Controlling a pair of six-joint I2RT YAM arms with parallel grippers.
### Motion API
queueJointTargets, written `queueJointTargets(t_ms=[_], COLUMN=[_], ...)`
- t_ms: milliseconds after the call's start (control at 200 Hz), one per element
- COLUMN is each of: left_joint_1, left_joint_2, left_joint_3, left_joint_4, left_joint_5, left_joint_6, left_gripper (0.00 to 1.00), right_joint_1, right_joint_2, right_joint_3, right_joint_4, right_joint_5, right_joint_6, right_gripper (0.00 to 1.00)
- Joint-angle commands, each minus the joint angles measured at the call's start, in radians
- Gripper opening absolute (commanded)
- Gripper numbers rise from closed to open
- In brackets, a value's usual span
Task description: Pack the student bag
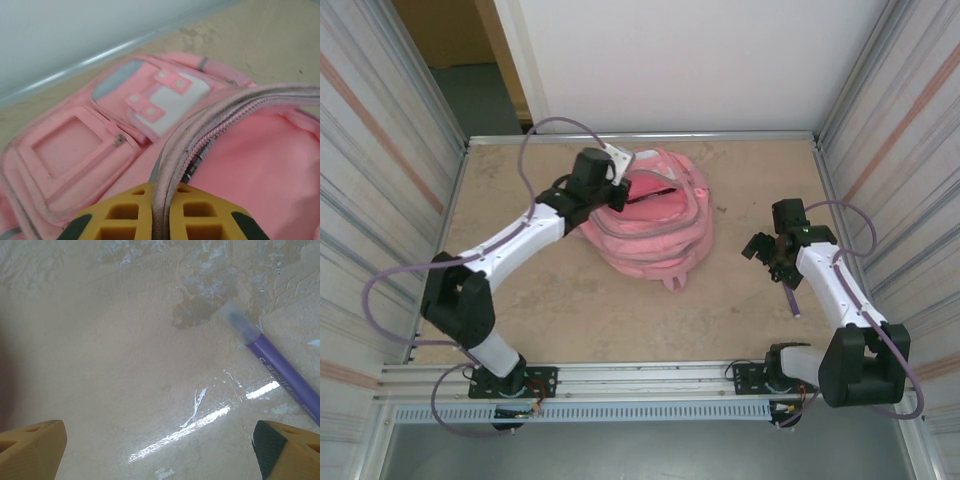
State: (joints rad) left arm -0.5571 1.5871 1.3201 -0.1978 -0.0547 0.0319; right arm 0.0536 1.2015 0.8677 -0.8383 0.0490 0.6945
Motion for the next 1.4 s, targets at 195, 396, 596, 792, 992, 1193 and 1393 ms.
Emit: queueJointTargets(t_ms=[195, 396, 596, 792, 992, 1193, 1393], left_joint_1=[0.048, 0.071, 0.071, 0.071, 0.072, 0.072, 0.071], left_joint_2=[-0.237, -0.351, -0.368, -0.361, -0.327, -0.296, -0.310], left_joint_3=[-0.036, -0.065, -0.018, 0.031, 0.090, 0.075, 0.143], left_joint_4=[0.089, 0.057, -0.019, -0.004, -0.010, 0.027, 0.029], left_joint_5=[-0.075, -0.121, -0.168, -0.132, -0.063, -0.024, -0.042], left_joint_6=[0.165, 0.162, 0.171, 0.192, 0.162, 0.114, 0.181], left_gripper=[0.00, 0.00, 0.00, 0.00, 0.00, 0.00, 0.00], right_joint_1=[-0.001, 0.075, 0.128, 0.153, 0.144, -0.019, -0.144], right_joint_2=[0.033, 0.100, 0.174, 0.190, 0.189, 0.181, 0.084], right_joint_3=[0.004, 0.010, 0.031, 0.055, 0.054, 0.074, 0.059], right_joint_4=[0.042, 0.113, 0.154, 0.186, 0.165, 0.101, 0.129], right_joint_5=[-0.041, -0.108, -0.112, -0.145, -0.038, -0.057, -0.105], right_joint_6=[-0.057, -0.096, -0.073, -0.081, -0.027, 0.070, 0.038], right_gripper=[0.93, 0.92, 0.93, 0.93, 0.94, 0.96, 0.95])
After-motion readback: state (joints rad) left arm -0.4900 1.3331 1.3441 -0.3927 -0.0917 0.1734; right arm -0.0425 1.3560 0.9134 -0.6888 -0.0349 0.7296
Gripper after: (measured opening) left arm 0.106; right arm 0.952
